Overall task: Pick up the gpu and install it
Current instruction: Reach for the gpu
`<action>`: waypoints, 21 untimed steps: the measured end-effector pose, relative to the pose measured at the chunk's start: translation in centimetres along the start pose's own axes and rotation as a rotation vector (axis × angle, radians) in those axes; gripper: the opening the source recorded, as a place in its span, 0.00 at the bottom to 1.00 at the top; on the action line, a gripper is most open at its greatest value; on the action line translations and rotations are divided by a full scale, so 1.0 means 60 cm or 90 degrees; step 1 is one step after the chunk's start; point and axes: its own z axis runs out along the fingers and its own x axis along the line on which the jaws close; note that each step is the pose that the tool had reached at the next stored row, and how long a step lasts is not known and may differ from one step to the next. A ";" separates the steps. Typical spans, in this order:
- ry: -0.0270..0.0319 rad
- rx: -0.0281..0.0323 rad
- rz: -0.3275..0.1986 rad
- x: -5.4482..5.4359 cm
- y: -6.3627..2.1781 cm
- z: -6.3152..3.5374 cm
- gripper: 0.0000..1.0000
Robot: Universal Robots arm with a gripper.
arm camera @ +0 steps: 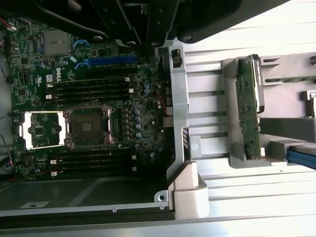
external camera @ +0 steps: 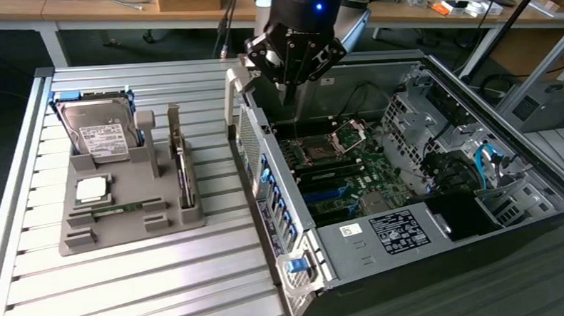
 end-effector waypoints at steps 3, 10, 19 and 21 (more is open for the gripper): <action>0.0000 0.0000 0.000 0.001 0.000 0.000 0.11; 0.0000 0.0000 0.000 0.004 0.000 0.000 0.11; 0.0000 0.0000 0.000 0.008 -0.001 0.000 0.11; 0.0000 0.0000 0.000 0.009 -0.001 0.000 0.11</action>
